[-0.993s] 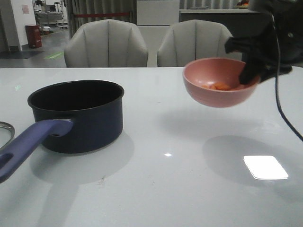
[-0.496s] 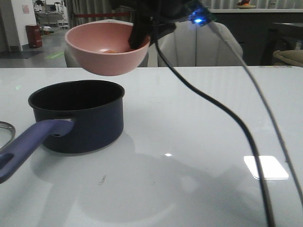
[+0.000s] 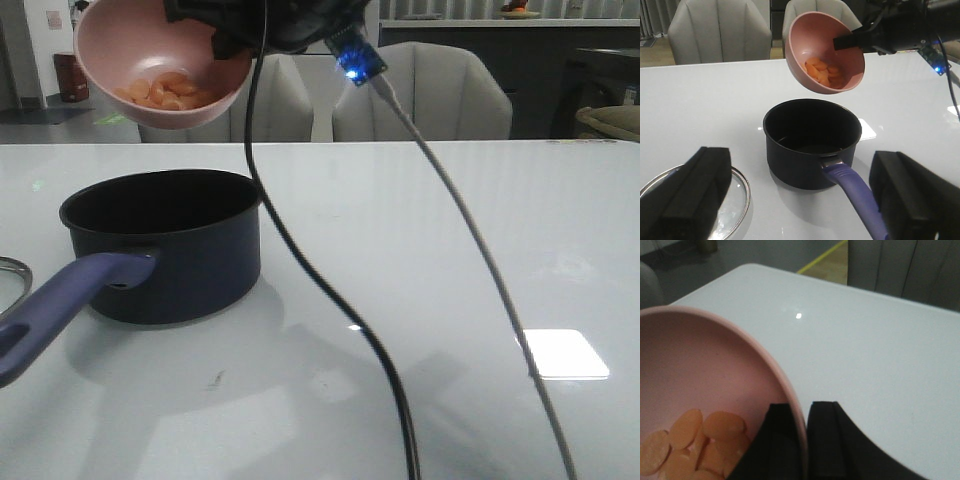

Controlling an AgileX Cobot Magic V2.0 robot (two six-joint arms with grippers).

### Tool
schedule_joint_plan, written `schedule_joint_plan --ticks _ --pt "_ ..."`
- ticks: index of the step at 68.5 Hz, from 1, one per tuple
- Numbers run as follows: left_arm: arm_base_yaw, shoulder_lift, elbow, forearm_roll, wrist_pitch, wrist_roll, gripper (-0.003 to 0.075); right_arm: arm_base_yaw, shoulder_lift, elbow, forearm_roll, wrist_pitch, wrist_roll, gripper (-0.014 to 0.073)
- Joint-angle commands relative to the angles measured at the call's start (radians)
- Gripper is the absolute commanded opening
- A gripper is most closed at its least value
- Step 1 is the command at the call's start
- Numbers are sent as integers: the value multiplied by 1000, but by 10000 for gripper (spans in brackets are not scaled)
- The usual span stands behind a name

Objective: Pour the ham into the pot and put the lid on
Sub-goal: 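Lift the pink bowl and carry it over the pot, then tilt the bowl with the right gripper to pour ham into pot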

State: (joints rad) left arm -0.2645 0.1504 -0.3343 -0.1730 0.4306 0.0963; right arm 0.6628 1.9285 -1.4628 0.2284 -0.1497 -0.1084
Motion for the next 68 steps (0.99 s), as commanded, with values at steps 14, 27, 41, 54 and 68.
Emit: schedule_joint_plan --ticks 14,27,41,54,68 --pt "-5 8 -26 -15 -86 0 603 44 -19 136 -38 -578 -237 135" --pt "-5 8 -26 -15 -86 0 603 57 20 136 -38 -624 -443 135" --pt "-5 8 -26 -15 -86 0 603 84 79 137 -36 -855 -736 135" --pt "-5 8 -26 -15 -86 0 603 90 126 139 -54 -1017 -891 135" --pt "-5 8 -26 -15 -86 0 603 92 141 140 -109 -1087 -915 135"
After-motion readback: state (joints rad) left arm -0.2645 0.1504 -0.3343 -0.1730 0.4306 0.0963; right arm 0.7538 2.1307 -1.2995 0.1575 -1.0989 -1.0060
